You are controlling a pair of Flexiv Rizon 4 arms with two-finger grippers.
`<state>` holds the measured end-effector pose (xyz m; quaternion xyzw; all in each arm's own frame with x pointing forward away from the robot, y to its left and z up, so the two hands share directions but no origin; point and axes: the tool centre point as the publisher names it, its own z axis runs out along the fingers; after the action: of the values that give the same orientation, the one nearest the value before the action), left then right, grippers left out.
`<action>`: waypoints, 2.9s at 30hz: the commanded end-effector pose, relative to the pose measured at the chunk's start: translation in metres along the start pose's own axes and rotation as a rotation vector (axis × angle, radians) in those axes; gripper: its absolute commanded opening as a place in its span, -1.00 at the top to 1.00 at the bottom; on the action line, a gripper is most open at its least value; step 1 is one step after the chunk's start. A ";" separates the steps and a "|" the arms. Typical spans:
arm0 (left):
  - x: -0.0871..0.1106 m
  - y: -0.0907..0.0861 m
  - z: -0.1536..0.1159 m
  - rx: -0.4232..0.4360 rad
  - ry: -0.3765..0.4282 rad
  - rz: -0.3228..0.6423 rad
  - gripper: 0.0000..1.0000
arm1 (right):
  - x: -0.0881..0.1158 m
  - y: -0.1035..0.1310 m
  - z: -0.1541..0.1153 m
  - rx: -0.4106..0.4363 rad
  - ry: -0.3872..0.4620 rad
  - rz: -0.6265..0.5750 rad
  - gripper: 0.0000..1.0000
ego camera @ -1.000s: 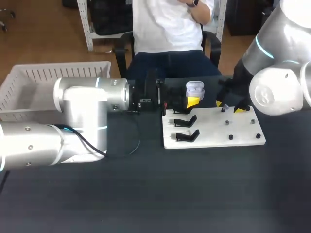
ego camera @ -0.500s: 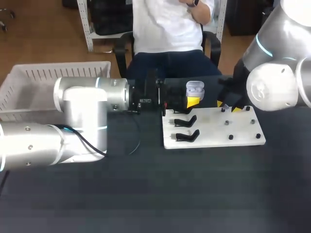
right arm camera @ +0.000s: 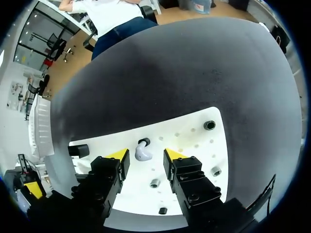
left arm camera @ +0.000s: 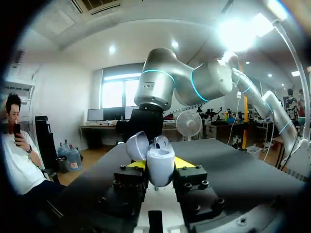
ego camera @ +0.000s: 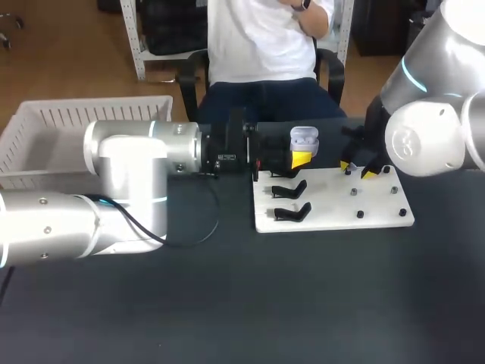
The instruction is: Pick up each earbud case from the left stands, insert the matching earbuds, close the lid, and place the case in the box.
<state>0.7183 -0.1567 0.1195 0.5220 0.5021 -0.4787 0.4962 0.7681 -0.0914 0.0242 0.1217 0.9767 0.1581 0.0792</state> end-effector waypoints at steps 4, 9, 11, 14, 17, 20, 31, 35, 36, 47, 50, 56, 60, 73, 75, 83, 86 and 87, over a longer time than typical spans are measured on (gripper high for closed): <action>0.001 -0.001 0.000 -0.006 -0.003 0.003 1.00 | -0.001 0.000 0.000 0.001 -0.001 -0.002 0.25; 0.001 -0.001 0.000 -0.006 -0.003 0.003 1.00 | -0.002 0.000 0.000 -0.003 -0.001 -0.001 0.35; 0.001 -0.001 0.000 -0.006 -0.003 0.003 1.00 | -0.002 0.000 0.000 -0.003 0.000 -0.003 0.38; 0.001 -0.001 0.000 -0.006 -0.003 0.003 1.00 | -0.001 0.001 0.000 -0.003 0.001 -0.002 0.41; 0.001 -0.001 0.000 -0.006 -0.003 0.003 1.00 | -0.001 0.001 0.000 -0.004 0.003 -0.001 0.44; 0.001 -0.001 0.000 -0.006 -0.003 0.003 1.00 | 0.000 0.001 0.001 -0.005 0.006 0.001 0.44; 0.001 -0.001 0.000 -0.006 -0.003 0.003 1.00 | -0.001 0.002 0.002 -0.003 0.004 0.002 0.48; 0.001 -0.001 0.000 -0.006 -0.003 0.003 1.00 | -0.001 0.002 0.002 -0.004 0.004 0.002 0.65; 0.001 -0.001 0.000 -0.006 -0.003 0.003 1.00 | -0.001 0.003 0.002 -0.004 0.003 0.002 0.80; 0.001 -0.001 0.000 -0.006 -0.003 0.003 1.00 | -0.001 0.003 0.000 -0.002 0.006 0.002 1.00; 0.001 -0.001 0.000 -0.006 -0.003 0.003 1.00 | 0.001 0.004 -0.008 -0.013 -0.002 -0.002 1.00; 0.001 -0.001 0.000 -0.006 -0.003 0.003 1.00 | 0.008 0.009 -0.031 -0.035 -0.024 -0.019 1.00; 0.001 -0.001 0.000 -0.006 -0.003 0.003 1.00 | 0.017 0.013 -0.049 -0.021 -0.021 -0.062 1.00; 0.001 -0.001 0.000 -0.006 -0.003 0.003 1.00 | 0.070 0.018 -0.096 0.040 0.041 -0.279 1.00; 0.001 -0.001 0.000 -0.006 -0.003 0.003 1.00 | 0.079 0.020 -0.105 0.046 0.046 -0.326 1.00; 0.001 -0.001 0.000 -0.006 -0.003 0.003 1.00 | 0.112 0.040 -0.133 0.063 0.068 -0.485 1.00; 0.001 -0.001 0.000 -0.006 -0.003 0.003 1.00 | 0.119 0.047 -0.140 0.081 0.081 -0.526 1.00; 0.001 -0.001 0.000 -0.006 -0.003 0.003 1.00 | 0.121 0.050 -0.142 0.083 0.084 -0.544 1.00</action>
<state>0.7183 -0.1567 0.1195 0.5220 0.5021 -0.4787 0.4962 0.6440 -0.0585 0.1501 -0.1442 0.9816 0.1025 0.0720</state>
